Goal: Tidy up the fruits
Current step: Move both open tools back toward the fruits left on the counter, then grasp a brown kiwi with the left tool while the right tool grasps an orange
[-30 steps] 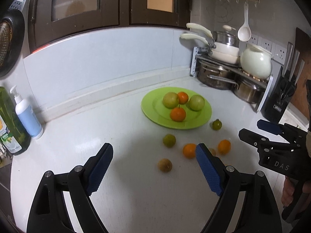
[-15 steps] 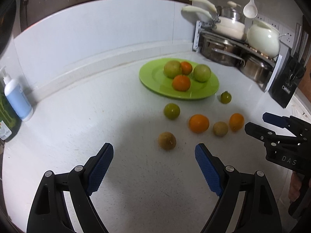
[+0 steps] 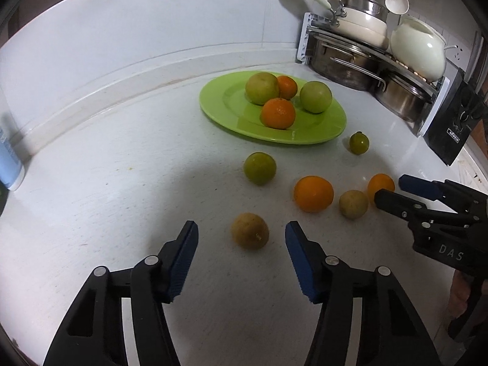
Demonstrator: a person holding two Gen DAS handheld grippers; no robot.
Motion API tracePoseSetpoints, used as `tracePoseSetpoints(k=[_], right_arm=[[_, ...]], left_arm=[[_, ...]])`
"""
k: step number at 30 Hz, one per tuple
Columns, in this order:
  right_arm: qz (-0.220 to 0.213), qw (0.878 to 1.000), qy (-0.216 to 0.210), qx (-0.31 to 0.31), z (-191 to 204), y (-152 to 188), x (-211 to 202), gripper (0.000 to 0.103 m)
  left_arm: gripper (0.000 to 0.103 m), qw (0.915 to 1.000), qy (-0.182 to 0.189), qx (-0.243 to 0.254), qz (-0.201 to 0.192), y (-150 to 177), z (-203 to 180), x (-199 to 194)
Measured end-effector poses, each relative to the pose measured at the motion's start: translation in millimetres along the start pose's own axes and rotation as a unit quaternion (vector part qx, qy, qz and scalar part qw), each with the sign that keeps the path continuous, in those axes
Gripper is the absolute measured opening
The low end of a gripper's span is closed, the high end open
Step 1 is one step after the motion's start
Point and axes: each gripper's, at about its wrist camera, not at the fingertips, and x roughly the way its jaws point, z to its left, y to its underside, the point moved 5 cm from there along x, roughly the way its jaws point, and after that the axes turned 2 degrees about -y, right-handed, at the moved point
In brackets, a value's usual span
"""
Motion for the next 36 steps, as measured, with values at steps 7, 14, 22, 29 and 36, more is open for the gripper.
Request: tracePoseSetpoints(k=[7,14,22,29,36], right_arm=[[0.011,1.0,-0.012,0.001,-1,-3,12,0.051],[0.021,1.0,-0.019,0.005,-1,-1,17,0.04],[0.014,1.0,-0.015,0.005,-2,-2,9,0.04],[-0.004,1.0,-0.01,-0.001,3,-4,-10,0.04],[-0.03,0.999,-0.013,-0.005,12,-12,-35,0.04]], left_arm=[[0.038,0.9998,0.015,0.003,0.013,-1,-7,10],[0.027,0.9998,0.016,0.006,0.013,-1,-7,13],[0.027,0.9998,0.016,0.008,0.005,-2,-8,5],[0.027,0.9995,0.02,0.011,-0.019,-4,-11,-16],[0.027,0.9983,0.028,0.014,-0.049,-15,-11,-41]])
